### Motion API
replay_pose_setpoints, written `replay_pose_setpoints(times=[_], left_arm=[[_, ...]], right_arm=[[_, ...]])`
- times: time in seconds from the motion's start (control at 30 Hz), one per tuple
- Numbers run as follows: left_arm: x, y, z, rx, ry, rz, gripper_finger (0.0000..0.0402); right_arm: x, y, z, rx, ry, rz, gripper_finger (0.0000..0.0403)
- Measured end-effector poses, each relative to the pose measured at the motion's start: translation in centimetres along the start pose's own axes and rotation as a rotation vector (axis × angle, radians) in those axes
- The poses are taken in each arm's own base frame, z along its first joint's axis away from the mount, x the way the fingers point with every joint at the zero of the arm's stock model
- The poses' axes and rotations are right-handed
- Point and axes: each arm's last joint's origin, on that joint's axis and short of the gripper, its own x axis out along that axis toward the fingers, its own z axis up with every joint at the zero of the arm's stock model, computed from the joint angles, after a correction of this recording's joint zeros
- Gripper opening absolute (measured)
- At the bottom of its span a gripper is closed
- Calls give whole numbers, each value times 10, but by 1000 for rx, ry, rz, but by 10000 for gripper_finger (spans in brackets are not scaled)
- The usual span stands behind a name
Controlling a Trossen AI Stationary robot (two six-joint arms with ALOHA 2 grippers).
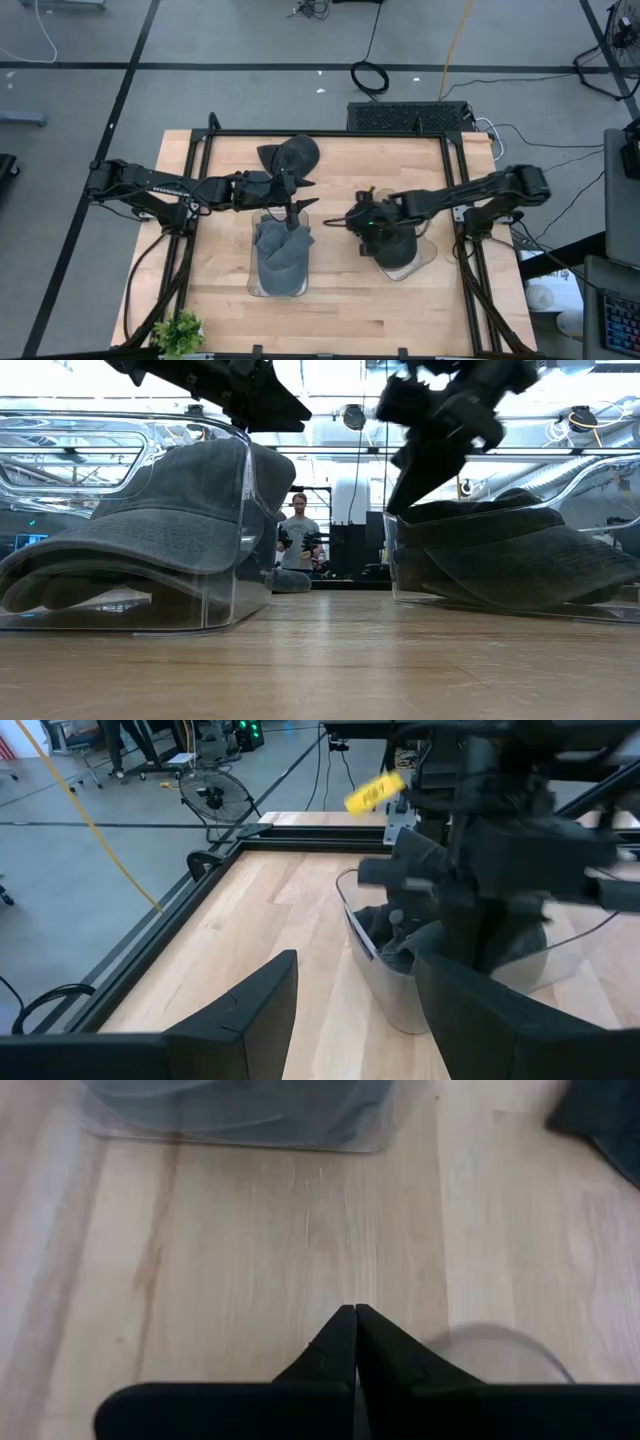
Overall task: Pick & Place hat
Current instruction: Adjust the right transparent bin on the table
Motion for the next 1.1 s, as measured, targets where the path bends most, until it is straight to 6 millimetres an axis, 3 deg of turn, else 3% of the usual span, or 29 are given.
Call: replay_pose_setpoints(times=[0.1,0.23,0.47,0.7,0.8,0.9,1.0,1.1], left_arm=[[0,0,0,15,0,0,214],[0,0,0,18,4,0,214],[0,-1,-2,9,24,-4,214],[0,-1,-3,7,29,-2,214],[0,-1,-3,8,36,-4,214],[0,-1,-3,8,37,-4,214],[0,-1,-4,9,47,-4,214],[0,-1,-5,5,49,-4,214]], right_arm=[[15,1,17,-55,9,-19,0],[26,-8,24,-97,135,-184,0],[20,-44,9,36,360,-320,0],[5,-63,9,200,331,-417,0],[-19,-59,15,200,259,-406,0],[-58,-47,12,202,248,-362,0],[-102,-36,-7,267,338,-414,0],[-139,-36,-37,491,463,-548,0]])
